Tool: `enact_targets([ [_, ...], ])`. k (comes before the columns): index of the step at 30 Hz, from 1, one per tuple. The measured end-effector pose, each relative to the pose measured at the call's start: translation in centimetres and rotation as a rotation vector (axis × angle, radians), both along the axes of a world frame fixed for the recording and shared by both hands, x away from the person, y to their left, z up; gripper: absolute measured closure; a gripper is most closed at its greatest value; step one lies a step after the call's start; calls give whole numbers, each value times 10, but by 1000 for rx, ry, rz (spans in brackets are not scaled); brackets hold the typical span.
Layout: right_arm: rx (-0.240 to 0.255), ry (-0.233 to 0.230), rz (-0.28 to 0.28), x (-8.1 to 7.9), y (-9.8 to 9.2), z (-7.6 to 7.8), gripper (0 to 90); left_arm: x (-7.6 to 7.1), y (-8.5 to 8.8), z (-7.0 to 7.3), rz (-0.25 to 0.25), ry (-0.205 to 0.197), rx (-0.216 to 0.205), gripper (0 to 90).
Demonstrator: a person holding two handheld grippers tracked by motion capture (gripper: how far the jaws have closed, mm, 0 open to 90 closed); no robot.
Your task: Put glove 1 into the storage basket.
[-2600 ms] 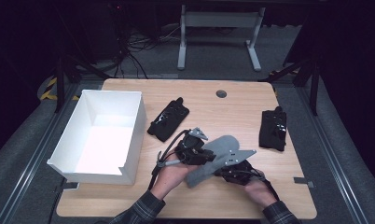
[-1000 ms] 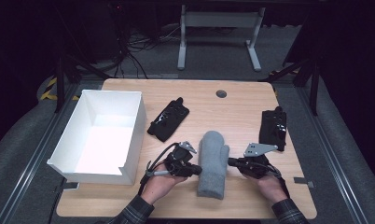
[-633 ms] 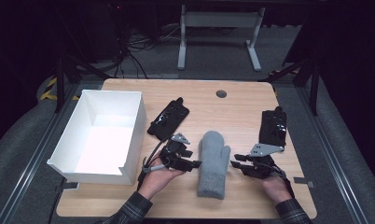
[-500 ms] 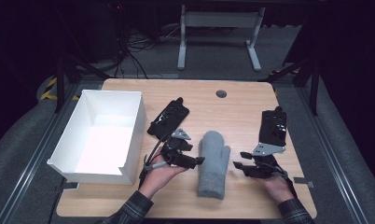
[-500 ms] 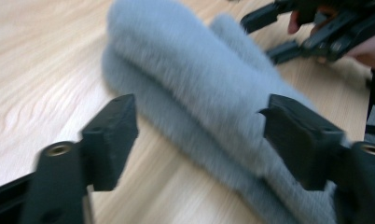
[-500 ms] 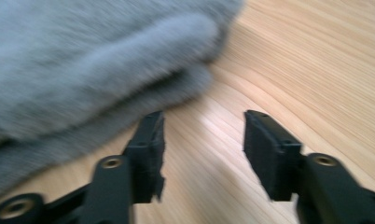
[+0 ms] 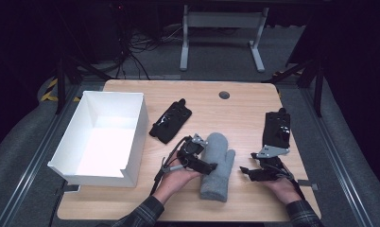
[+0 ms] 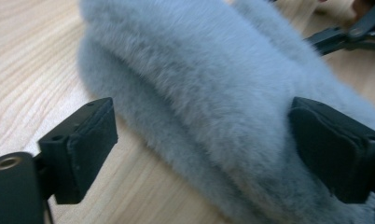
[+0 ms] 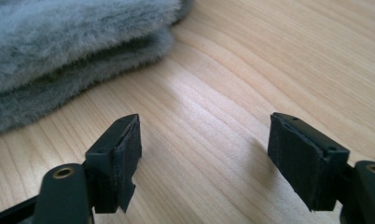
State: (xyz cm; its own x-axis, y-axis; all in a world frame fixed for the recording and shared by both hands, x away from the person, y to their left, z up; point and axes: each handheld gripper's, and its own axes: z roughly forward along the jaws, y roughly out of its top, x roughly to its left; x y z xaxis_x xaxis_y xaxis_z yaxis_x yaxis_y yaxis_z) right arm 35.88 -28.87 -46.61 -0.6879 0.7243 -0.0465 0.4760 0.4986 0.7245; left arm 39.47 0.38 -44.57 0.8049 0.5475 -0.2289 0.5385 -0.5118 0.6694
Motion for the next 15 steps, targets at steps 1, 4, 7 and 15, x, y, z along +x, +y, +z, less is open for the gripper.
enact_targets([
  [1, -2, -1, 0, 0, 0, 0, 257, 1, 0, -3, -3, -1, 4, 90],
  [4, 1, 1, -1, 0, 0, 0, 249, 1, -1, -8, -2, -1, 12, 87],
  [7, 9, 4, -1, 1, -1, -1, 245, 4, -1, -12, -12, 11, 7, 87],
  [15, 14, 7, 1, 1, -2, -1, 245, 5, 1, -17, -68, 59, -47, 225],
])
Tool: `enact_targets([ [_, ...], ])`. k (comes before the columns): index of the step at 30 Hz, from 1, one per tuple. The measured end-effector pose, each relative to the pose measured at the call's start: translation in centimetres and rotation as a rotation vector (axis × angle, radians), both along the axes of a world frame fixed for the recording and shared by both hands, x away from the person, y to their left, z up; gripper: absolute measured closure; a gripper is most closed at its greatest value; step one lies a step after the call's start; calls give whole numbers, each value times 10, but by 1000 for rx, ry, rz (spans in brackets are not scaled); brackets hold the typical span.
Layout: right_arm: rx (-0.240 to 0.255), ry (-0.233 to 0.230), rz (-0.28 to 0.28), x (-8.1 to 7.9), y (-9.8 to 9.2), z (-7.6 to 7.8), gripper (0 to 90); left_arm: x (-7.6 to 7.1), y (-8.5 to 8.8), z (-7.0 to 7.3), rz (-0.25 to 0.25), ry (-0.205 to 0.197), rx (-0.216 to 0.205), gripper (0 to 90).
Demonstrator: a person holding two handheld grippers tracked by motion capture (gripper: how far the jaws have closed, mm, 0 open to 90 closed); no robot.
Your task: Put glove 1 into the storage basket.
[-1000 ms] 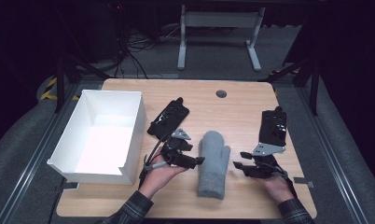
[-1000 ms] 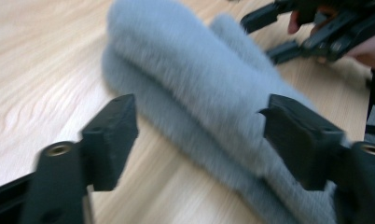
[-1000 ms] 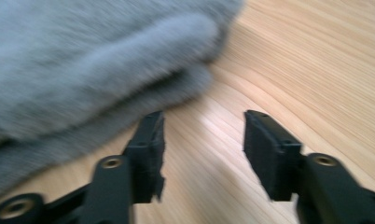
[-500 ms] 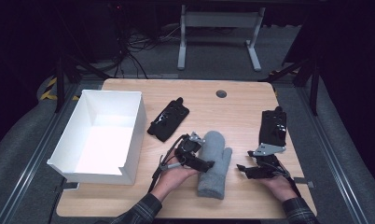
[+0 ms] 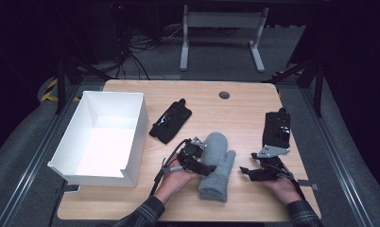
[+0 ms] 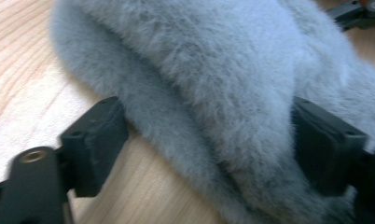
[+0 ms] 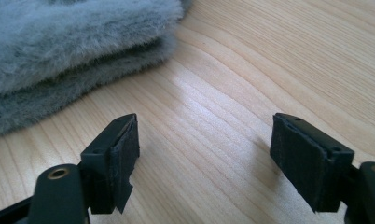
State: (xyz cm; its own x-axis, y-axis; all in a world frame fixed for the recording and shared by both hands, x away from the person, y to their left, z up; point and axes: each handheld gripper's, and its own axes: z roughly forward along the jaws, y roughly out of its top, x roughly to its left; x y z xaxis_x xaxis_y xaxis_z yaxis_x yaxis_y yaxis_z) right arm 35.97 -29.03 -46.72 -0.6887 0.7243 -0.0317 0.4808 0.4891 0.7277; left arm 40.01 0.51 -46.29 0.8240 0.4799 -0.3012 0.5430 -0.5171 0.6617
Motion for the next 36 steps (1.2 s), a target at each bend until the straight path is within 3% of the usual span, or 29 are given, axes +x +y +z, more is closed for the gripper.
enact_targets([
  [2, 2, -1, 2, 0, 0, 0, 244, 0, 0, 0, -16, 10, -12, 357],
  [3, 2, -1, 2, 0, 0, 0, 244, 0, 0, 0, -27, 15, -16, 357],
  [7, 4, -5, 2, 0, -1, -1, 220, 2, 1, -2, -68, 59, -44, 557],
  [12, 13, -11, 4, 0, -1, -3, 200, 2, -2, 2, -88, 52, -25, 732],
  [23, 10, -6, 5, 0, -1, -3, 174, -1, 0, 18, -108, 25, -16, 781],
  [36, 9, -4, -1, 1, -1, -3, 159, -1, 22, 63, -84, -49, -29, 786],
])
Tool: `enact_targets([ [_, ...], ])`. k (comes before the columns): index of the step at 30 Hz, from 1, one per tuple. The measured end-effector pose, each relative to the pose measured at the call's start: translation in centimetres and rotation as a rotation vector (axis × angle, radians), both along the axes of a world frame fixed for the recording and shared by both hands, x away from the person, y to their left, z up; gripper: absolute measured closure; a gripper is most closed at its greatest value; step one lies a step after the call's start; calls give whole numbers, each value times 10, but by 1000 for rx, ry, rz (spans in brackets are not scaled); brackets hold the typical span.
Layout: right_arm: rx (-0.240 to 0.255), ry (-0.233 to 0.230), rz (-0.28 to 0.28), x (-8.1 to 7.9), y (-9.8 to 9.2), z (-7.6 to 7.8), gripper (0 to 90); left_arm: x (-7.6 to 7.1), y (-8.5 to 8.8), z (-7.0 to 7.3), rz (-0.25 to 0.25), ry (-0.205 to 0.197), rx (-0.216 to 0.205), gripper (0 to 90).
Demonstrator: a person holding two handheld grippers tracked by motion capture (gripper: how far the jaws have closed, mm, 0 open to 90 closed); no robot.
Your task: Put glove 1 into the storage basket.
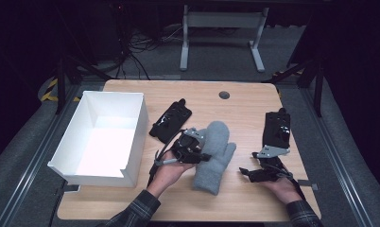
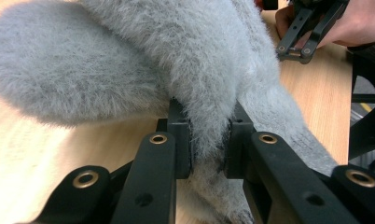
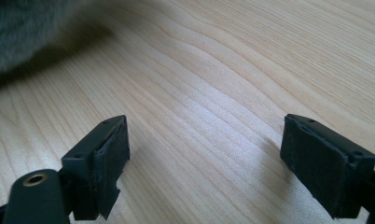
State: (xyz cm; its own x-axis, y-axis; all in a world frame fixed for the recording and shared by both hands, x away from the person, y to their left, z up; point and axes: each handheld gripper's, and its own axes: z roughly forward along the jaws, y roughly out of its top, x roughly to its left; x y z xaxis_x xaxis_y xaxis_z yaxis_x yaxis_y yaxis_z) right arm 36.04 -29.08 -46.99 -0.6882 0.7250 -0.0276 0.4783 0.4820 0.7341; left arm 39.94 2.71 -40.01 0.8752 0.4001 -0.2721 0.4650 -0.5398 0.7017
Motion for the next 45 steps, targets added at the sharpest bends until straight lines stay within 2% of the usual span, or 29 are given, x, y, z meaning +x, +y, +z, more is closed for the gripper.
enact_targets([
  [10, 0, 2, -3, 0, 0, 0, 156, 2, 12, 26, 24, -20, 11, 785],
  [14, 0, 2, -2, 0, 0, 0, 156, 2, 17, 42, 33, -39, 23, 785],
  [26, 0, 1, -2, 0, 0, 0, 156, 4, 41, 91, 68, -78, 15, 786],
  [35, 1, 2, -9, 0, 0, 0, 156, 5, 73, 129, 112, -116, 18, 786],
  [40, 1, 3, -12, 0, 0, 0, 156, 10, 99, 144, 152, -111, 4, 786],
  [41, 1, 3, -12, 0, 0, 0, 156, 10, 99, 144, 152, -111, 4, 786],
  [45, 0, 3, -11, 0, 0, 0, 156, 12, 123, 154, 187, -112, 1, 786],
])
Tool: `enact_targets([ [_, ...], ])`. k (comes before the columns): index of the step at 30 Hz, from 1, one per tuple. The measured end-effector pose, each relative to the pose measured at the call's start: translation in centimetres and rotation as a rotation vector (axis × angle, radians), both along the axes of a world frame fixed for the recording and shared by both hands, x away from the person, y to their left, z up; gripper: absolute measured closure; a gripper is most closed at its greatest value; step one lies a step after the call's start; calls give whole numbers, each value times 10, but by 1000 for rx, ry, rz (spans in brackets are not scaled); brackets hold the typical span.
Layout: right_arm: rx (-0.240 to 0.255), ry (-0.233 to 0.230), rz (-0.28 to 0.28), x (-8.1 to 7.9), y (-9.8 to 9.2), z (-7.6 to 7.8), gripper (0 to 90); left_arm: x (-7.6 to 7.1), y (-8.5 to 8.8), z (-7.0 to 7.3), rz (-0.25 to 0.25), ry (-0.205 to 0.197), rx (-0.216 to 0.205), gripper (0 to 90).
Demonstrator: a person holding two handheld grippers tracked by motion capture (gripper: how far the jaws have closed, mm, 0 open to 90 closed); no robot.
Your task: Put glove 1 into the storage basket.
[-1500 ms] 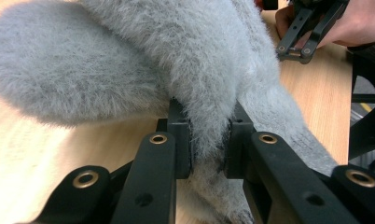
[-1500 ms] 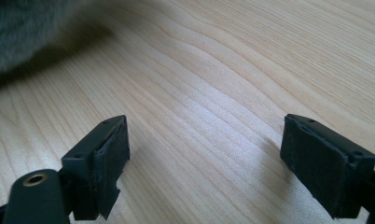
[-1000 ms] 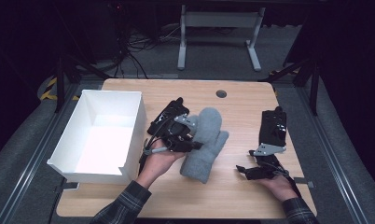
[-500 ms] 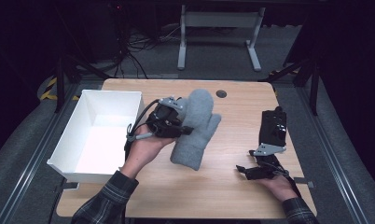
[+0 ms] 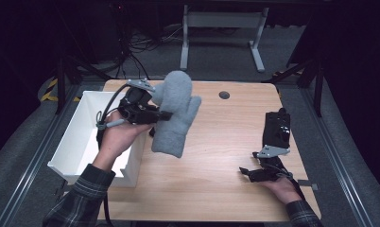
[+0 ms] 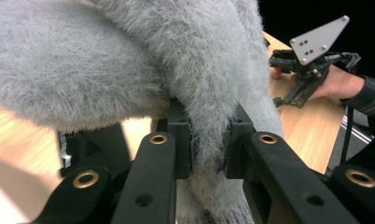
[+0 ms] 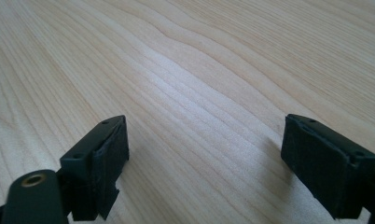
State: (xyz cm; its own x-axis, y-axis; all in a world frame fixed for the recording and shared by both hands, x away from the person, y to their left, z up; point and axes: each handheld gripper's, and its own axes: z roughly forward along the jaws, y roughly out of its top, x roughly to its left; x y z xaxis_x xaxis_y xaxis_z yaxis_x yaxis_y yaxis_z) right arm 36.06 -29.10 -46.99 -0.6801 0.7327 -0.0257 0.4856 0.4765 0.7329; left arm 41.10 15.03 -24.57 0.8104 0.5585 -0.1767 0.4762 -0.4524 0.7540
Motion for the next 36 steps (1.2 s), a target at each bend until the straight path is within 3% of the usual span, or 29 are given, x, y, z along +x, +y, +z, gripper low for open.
enact_targets([
  [10, 0, -1, -3, 0, 0, 0, 156, -4, 59, 17, 106, -8, -5, 787],
  [11, 0, -1, -4, 0, 0, 0, 156, -4, 59, 17, 106, -8, -5, 787],
  [18, -1, -1, -6, 0, 0, 0, 156, -10, 107, 19, 195, 2, -13, 787],
  [28, 0, -2, -11, 1, 0, 0, 156, -12, 154, -6, 274, 59, 6, 788],
  [36, 0, -3, -11, 1, 0, 0, 155, -7, 155, -51, 257, 139, 25, 787],
])
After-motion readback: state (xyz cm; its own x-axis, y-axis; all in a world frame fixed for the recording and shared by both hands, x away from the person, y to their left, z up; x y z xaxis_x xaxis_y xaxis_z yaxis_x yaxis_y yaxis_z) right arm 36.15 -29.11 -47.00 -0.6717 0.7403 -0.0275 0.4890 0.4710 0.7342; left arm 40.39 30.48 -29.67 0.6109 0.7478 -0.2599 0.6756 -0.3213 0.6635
